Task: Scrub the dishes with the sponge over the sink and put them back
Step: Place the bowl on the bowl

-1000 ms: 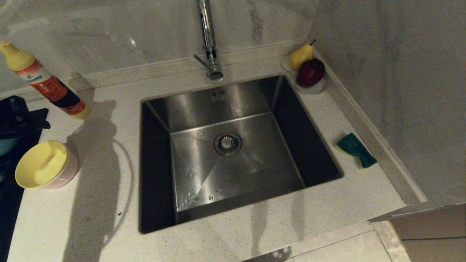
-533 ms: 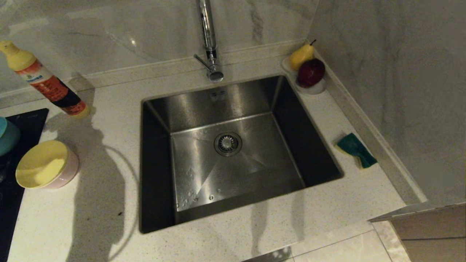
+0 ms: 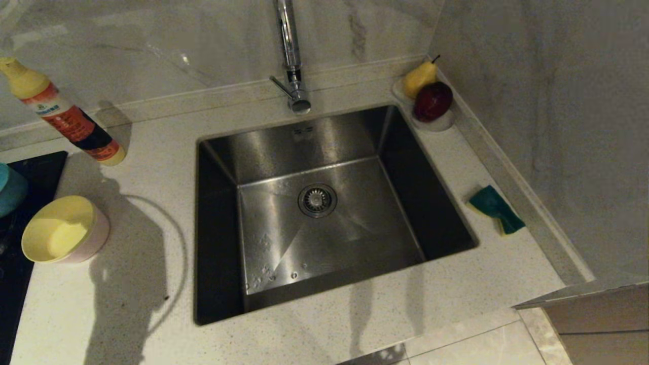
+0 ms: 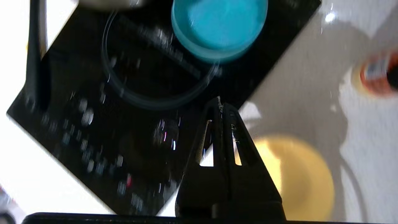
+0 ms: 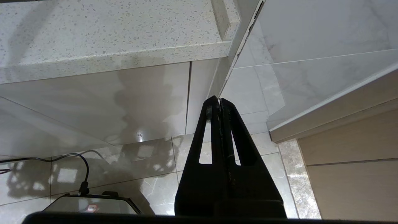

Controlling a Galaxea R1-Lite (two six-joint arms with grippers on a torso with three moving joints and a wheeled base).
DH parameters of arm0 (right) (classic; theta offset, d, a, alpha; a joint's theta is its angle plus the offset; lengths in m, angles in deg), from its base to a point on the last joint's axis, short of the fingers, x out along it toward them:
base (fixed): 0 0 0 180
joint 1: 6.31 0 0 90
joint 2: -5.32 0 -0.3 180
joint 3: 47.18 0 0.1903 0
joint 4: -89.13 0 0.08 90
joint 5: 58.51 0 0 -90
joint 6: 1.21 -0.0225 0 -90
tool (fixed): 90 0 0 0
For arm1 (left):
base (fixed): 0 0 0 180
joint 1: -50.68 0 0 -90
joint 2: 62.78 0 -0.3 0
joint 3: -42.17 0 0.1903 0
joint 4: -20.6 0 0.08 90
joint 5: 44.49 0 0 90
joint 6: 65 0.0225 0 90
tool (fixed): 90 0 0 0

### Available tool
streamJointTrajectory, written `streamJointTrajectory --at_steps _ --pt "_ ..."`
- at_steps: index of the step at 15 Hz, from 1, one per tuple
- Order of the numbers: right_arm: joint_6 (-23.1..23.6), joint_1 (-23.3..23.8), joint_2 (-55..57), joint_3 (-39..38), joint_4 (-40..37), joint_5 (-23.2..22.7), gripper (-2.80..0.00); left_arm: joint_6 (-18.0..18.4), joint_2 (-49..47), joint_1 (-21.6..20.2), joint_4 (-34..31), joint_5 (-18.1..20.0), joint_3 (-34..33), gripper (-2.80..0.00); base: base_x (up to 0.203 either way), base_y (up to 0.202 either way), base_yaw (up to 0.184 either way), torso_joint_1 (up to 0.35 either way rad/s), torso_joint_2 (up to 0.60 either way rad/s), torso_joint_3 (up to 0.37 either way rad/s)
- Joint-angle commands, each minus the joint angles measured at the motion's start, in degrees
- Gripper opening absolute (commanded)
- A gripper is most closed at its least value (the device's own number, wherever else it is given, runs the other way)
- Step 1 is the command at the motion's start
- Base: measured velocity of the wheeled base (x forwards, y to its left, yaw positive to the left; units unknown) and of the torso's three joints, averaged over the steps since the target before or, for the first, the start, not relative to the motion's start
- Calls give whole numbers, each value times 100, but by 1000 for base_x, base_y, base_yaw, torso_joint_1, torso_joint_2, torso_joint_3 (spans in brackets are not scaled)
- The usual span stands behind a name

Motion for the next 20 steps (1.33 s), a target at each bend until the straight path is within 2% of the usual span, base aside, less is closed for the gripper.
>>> streamJointTrajectory --at_steps 1,2,3,9,12,17,20 --pt "4 -7 -1 0 -2 -2 -280 56 -706 -10 161 19 369 -280 0 0 0 0 0 0" --pt "4 2 -1 0 -2 -2 -280 110 -929 -9 199 35 615 -280 0 0 0 0 0 0" --pt "4 2 -1 0 -2 -2 -280 149 -1146 -8 215 71 817 0 0 0 0 0 0 0" --pt "4 -5 -1 0 -2 -2 -280 195 -2029 -3 234 597 1893 0 0 0 0 0 0 0" --pt "4 0 -1 0 -2 -2 -280 274 -2373 -8 271 628 2127 0 0 0 0 0 0 0" --pt "4 2 -1 0 -2 -2 -280 266 -2883 -1 520 954 2531 0 0 0 0 0 0 0" --pt "4 2 -1 0 -2 -2 -280 290 -3046 7 863 1210 2551 0 0 0 0 0 0 0"
